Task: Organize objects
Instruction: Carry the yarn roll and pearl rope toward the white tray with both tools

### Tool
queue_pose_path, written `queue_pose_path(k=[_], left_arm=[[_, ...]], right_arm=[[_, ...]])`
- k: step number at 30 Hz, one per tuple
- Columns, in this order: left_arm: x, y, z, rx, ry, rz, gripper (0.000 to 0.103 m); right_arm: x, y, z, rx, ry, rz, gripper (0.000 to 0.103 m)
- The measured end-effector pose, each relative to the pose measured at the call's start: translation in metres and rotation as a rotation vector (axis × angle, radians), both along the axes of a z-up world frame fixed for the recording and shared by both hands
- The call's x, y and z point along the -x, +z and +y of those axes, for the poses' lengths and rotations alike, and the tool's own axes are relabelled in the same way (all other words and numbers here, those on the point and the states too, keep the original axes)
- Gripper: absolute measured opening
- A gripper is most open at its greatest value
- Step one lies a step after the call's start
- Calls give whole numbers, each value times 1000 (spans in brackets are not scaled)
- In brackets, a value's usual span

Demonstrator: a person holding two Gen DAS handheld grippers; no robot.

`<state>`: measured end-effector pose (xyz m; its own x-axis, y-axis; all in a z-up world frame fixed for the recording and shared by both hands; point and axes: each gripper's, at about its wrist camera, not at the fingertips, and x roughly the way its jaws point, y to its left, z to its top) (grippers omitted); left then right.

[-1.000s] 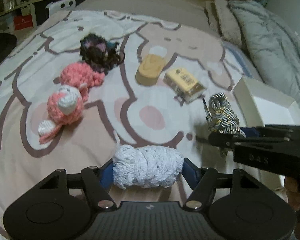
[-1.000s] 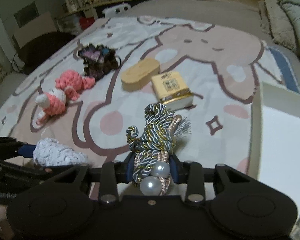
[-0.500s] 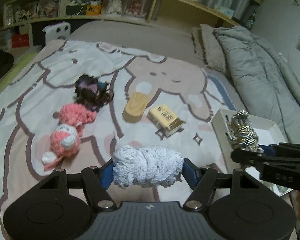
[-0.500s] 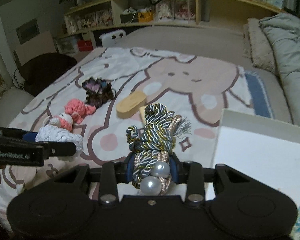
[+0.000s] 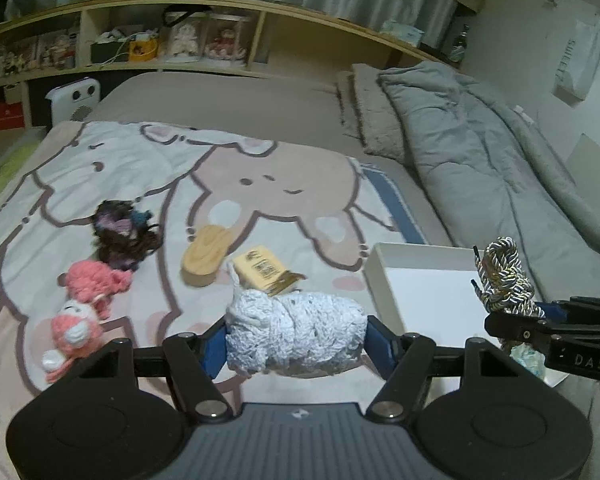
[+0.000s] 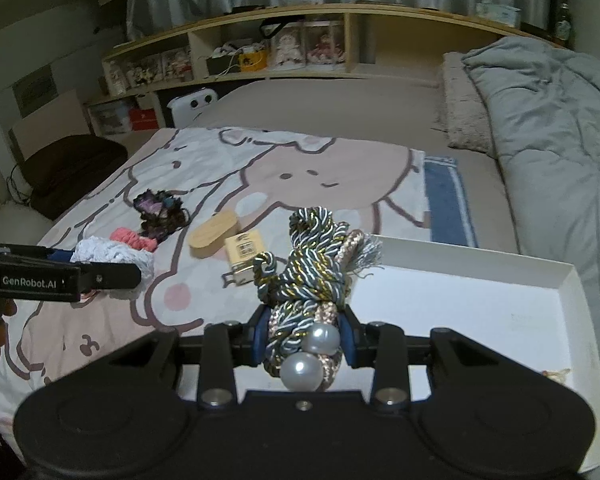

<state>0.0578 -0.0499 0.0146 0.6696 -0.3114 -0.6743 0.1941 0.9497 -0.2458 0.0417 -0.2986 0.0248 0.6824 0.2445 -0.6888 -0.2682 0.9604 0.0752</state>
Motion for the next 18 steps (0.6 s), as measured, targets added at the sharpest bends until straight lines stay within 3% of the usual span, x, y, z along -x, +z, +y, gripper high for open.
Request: queue_pose_path(k=[7, 18], left_arm=[[0, 2, -40, -12, -103, -16, 69], [7, -19, -107, -180, -406, -51, 69]], right_arm=[[4, -6, -29, -21, -43, 23, 37], [2, -58, -63, -91, -80, 159, 37]])
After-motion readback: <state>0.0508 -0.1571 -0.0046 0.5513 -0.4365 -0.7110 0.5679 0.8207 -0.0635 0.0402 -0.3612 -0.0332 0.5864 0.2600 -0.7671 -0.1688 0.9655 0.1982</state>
